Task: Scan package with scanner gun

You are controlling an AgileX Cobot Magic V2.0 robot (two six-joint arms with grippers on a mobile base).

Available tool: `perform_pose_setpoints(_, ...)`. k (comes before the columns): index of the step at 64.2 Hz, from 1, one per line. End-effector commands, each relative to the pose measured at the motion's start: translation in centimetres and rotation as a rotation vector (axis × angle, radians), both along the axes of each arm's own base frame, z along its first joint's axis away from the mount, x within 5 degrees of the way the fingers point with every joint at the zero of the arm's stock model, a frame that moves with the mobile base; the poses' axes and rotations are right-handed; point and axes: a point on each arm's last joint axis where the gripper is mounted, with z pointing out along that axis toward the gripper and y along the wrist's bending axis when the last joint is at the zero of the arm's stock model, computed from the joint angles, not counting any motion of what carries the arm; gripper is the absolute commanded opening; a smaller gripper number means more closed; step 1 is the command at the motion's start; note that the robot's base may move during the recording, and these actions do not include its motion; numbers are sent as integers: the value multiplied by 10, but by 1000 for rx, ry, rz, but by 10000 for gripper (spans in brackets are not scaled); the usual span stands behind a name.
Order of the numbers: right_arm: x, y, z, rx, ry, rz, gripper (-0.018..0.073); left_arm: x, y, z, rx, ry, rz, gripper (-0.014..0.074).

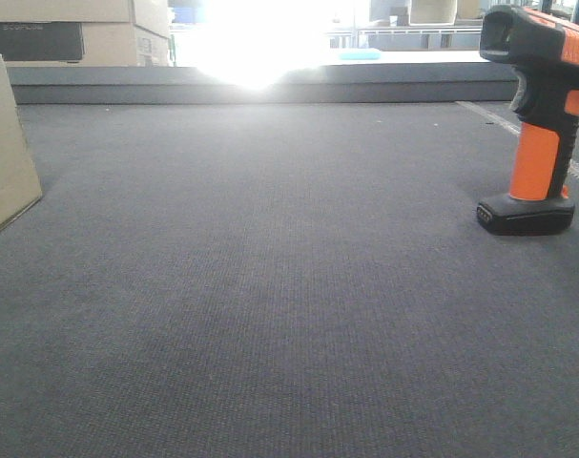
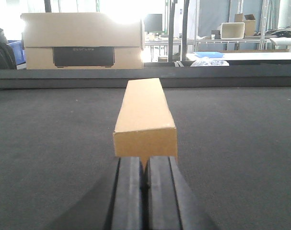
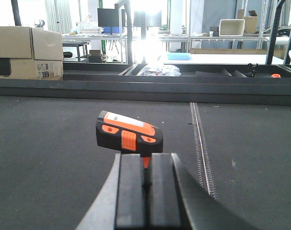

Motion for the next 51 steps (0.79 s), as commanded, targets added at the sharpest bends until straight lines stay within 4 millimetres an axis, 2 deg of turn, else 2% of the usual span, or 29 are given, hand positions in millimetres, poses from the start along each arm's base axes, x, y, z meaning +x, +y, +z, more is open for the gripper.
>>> perform_pose_setpoints(1,0,-1,0,-7,-15,-10,-154,-1,0,3,-10,-32,0,-111)
perform_pose_setpoints(24,0,-1,0,-7,-15,-10,-154,-1,0,3,-10,-32,0,-111)
perform_pose_setpoints(33,1,-2,-6,-7,15,-37,-154,-1,0,3,-10,-32,0,-111)
perform_pose_setpoints(40,1,-3,-19,16,28,-74,-154,-1,0,3,-10,-32,0,-111)
perform_pose_setpoints(51,-1,-5,-54,21,61,-119,-154,-1,0,3,-10,-32,0,-111)
